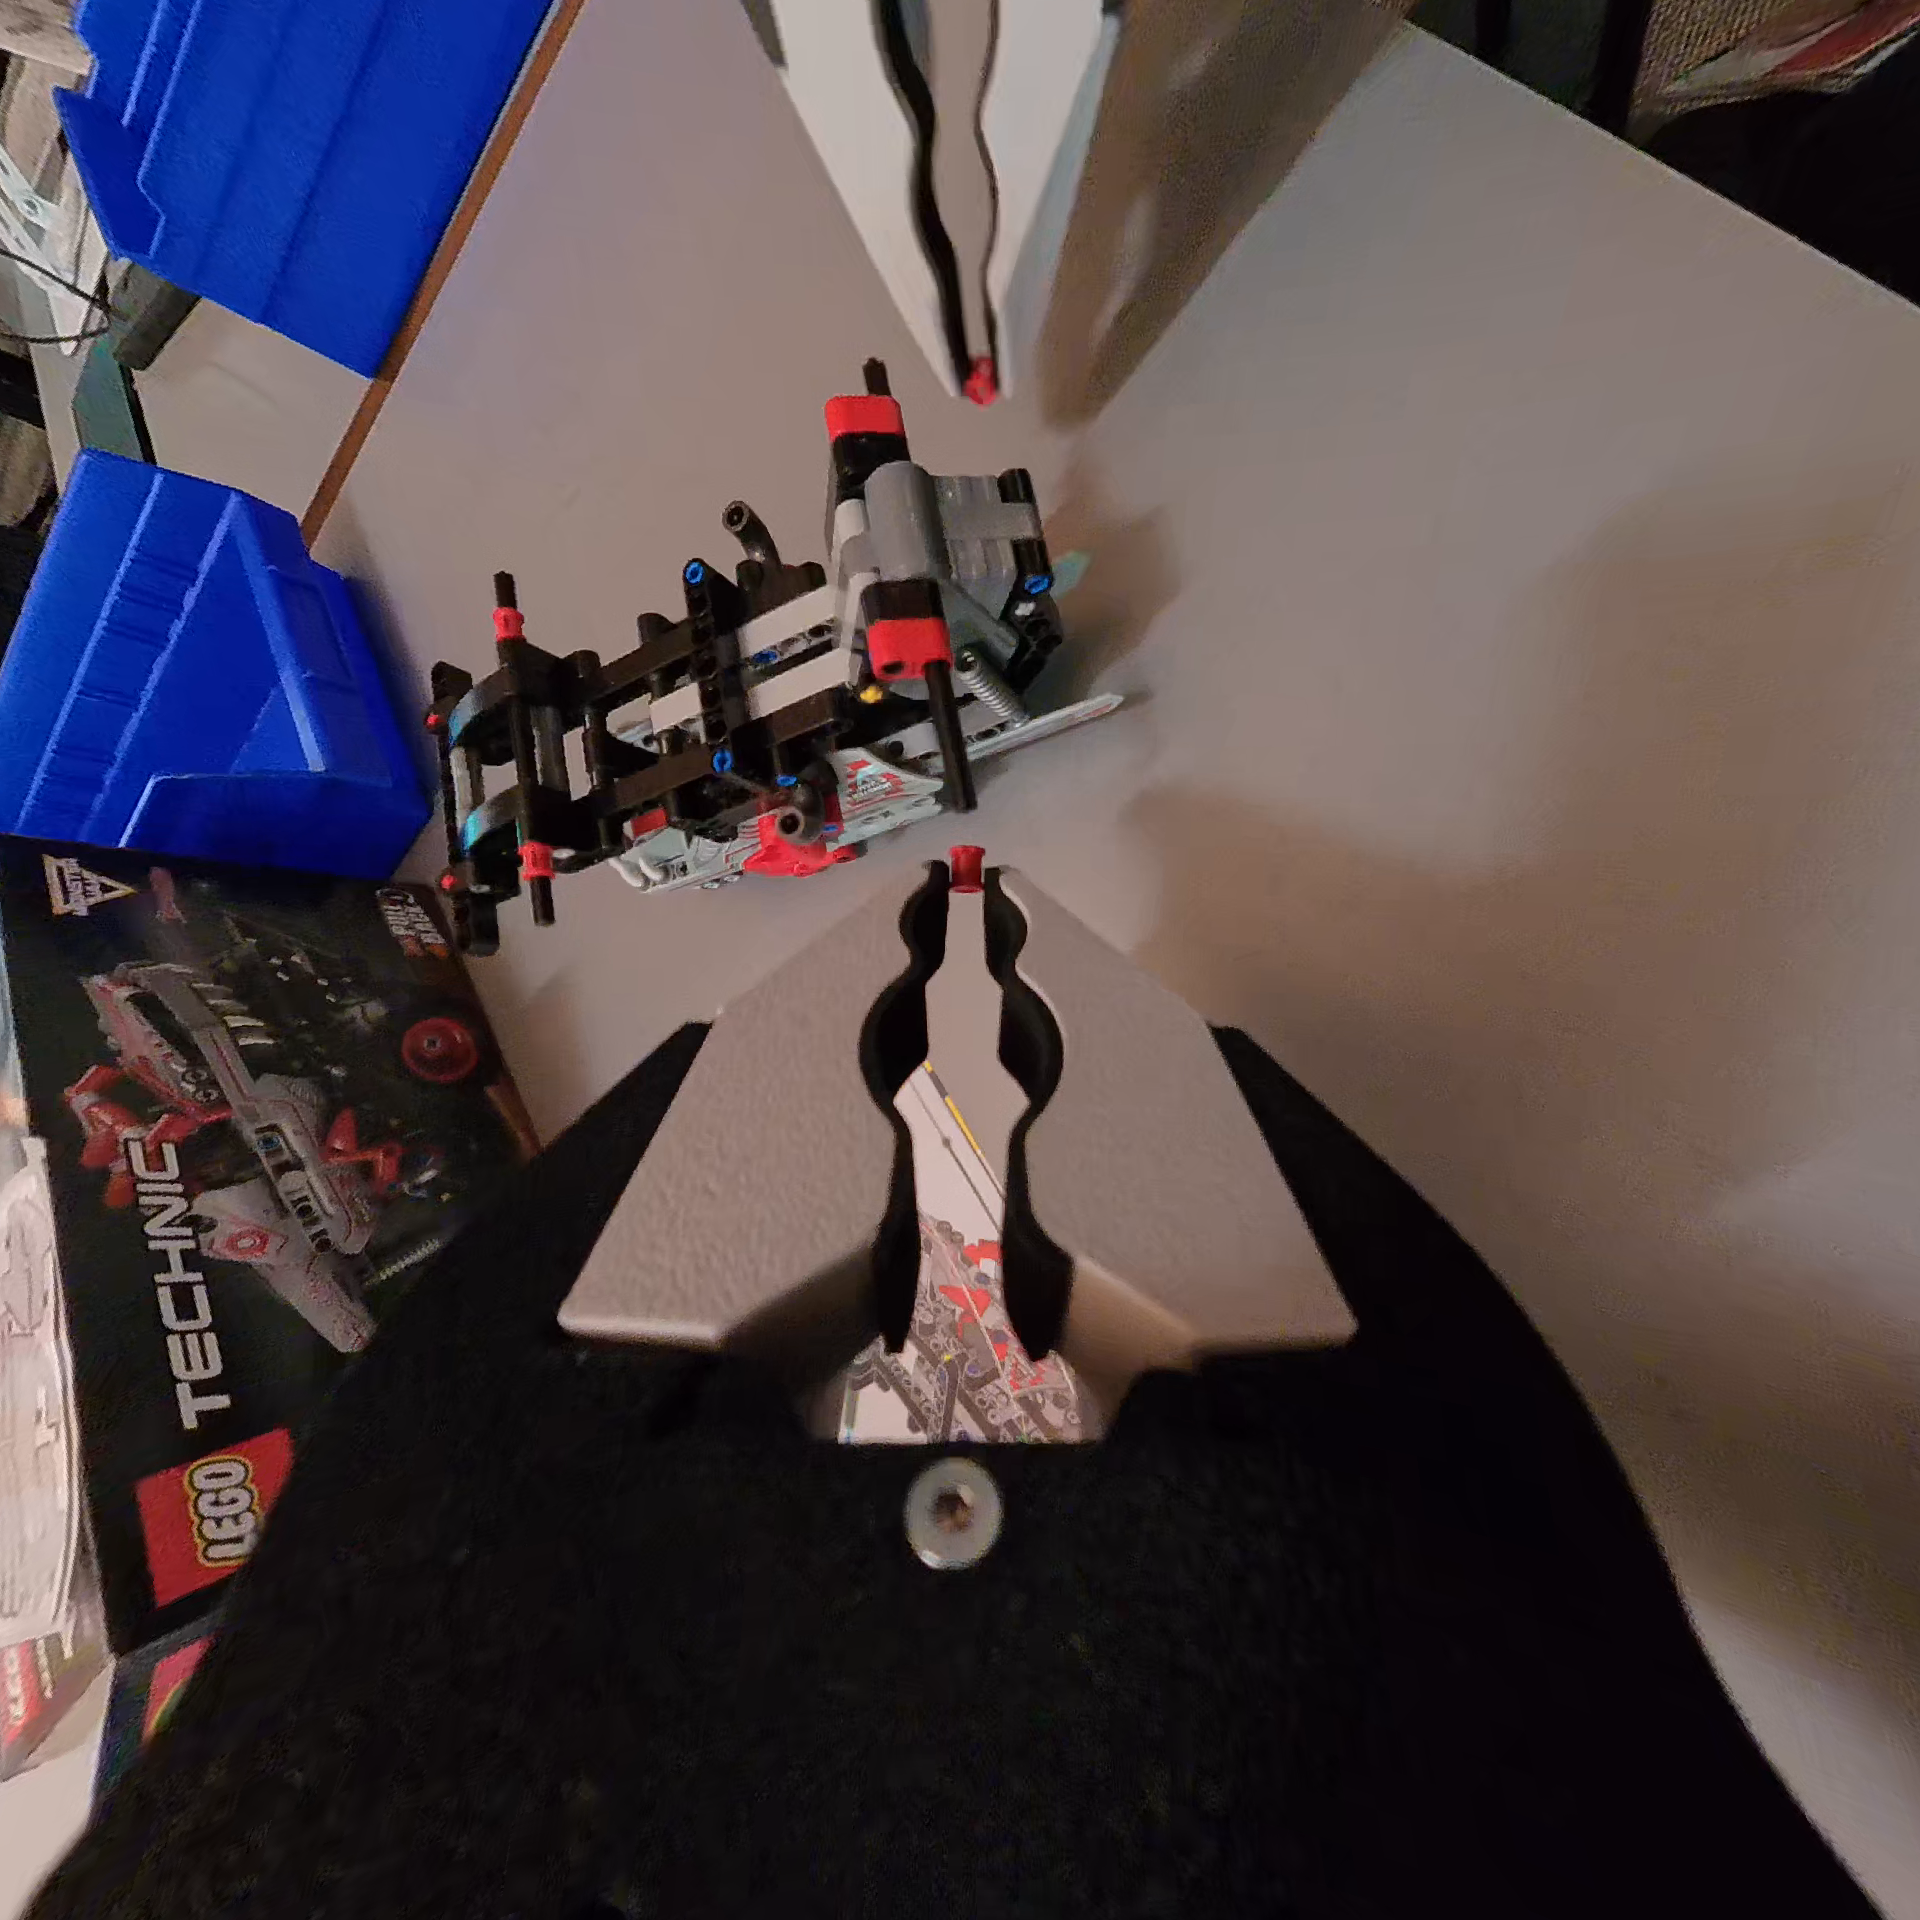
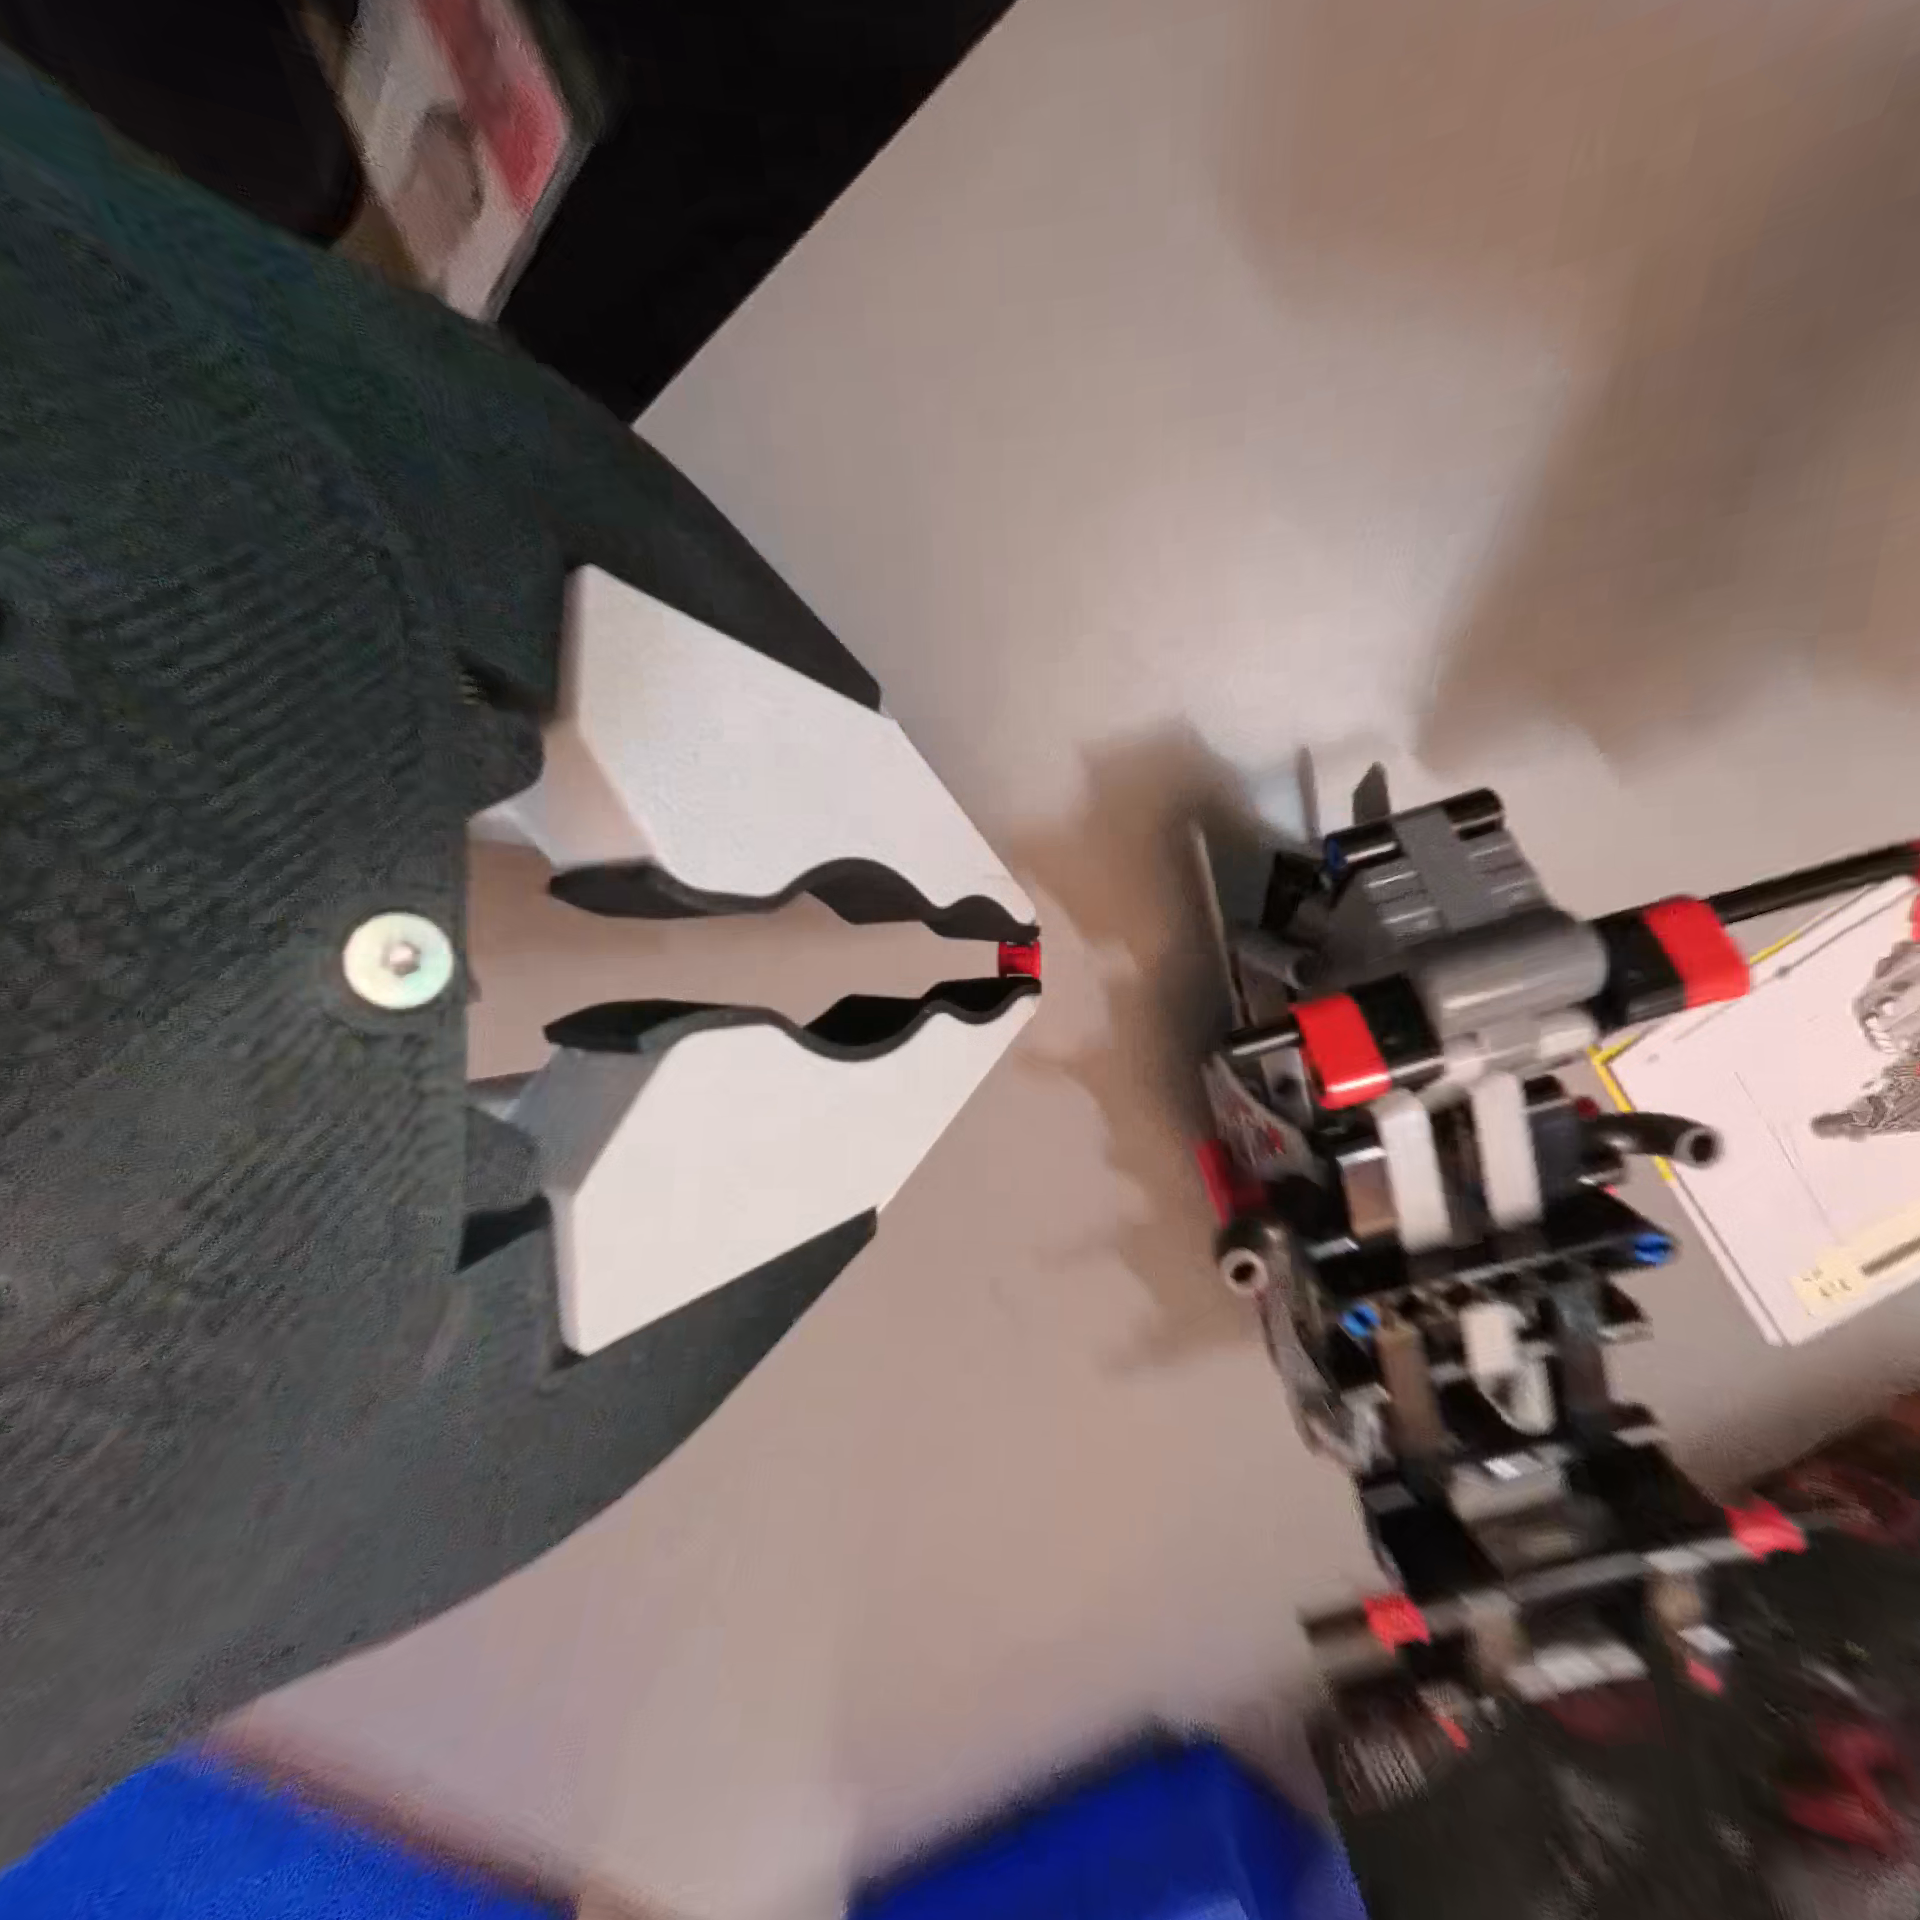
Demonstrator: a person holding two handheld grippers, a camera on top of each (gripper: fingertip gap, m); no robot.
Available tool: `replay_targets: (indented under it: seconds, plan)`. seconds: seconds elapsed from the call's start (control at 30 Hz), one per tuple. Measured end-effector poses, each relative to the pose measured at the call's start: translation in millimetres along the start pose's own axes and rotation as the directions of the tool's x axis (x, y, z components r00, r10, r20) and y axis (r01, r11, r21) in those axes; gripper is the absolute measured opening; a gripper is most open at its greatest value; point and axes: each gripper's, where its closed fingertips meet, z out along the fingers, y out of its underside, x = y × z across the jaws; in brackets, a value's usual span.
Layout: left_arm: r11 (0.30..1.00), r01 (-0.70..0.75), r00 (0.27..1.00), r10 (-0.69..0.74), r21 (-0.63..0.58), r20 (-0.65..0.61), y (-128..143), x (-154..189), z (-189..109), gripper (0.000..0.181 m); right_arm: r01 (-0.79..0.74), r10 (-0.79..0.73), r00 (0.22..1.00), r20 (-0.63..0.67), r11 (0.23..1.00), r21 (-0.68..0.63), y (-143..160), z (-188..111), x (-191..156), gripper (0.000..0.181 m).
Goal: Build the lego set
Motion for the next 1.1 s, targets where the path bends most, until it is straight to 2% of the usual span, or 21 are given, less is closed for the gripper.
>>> replay_targets:
  seconds: [0.07, 0.1, 0.17, 0.23, 0.37, 0.5, 0.57, 0.67, 0.83, 1.0, 1.1]
  plan:
    - [1.0, 0.009, 1.0, -0.009, 0.002, 0.0, 0.9, -0.3, 0.2, 0.004, -0.122, 0.118, 0.991, 0.064, 0.99, 0.064, 6.3, 12.7, -7.7, 0.006]
    - [1.0, 0.012, 1.0, -0.012, -0.002, -0.002, 1.9, -0.1, 0.7, 0.004, -0.153, 0.149, 0.986, 0.079, 0.987, 0.057, 10.8, 18.3, -10.6, 0.006]
    - [1.0, 0.017, 1.0, -0.017, -0.007, -0.003, 2.9, 0.7, 1.9, 0.004, -0.172, 0.169, 0.982, 0.09, 0.985, 0.031, 17.0, 28.8, -14.5, 0.006]
    - [1.0, 0.02, 1.0, -0.02, -0.007, -0.006, 2.6, 2.0, 2.8, 0.004, -0.201, 0.191, 0.975, 0.116, 0.976, 0.087, 9.2, 33.5, -16.2, 0.006]
    - [0.999, 0.033, 0.999, -0.033, -0.001, -0.004, 2.1, 3.0, 3.1, 0.004, -0.221, 0.201, 0.966, 0.164, 0.968, 0.119, 5.0, 37.4, -18.5, 0.007]
    - [0.999, 0.046, 0.999, -0.046, 0.011, -0.001, 0.8, 2.6, 3.0, 0.004, -0.193, 0.177, 0.976, 0.13, 0.973, 0.126, 8.0, 35.9, -11.2, 0.03]
    - [0.999, 0.05, 0.999, -0.05, 0.012, 0.005, 0.9, 1.7, 2.4, 0.004, -0.15, 0.138, 0.984, 0.111, 0.983, 0.111, 10.9, 30.3, -9.6, 0.035]
    - [0.998, 0.056, 0.998, -0.057, 0.018, 0.008, 0.0, 1.3, 1.5, 0.004, -0.091, 0.09, 0.996, 0.018, 0.985, 0.148, 2.3, 12.6, 4.0, 0.034]
    - [0.998, 0.056, 0.998, -0.056, 0.012, 0.013, 0.0, 1.0, 2.1, 0.004, 0.082, -0.048, 0.991, -0.121, 0.954, 0.288, -42.6, -24.4, 14.2, 0.027]
    - [0.998, 0.067, 0.998, -0.067, 0.013, 0.006, -1.2, 1.3, 3.1, 0.004, 0.233, -0.205, 0.967, -0.15, 0.951, 0.205, -61.7, -22.9, 8.4, 0.037]
    - [0.997, 0.072, 0.997, -0.072, 0.028, 0.011, -3.5, 0.6, 1.8, 0.004, 0.28, -0.248, 0.953, -0.175, 0.942, 0.186, -73.1, -21.3, 11.2, 0.028]
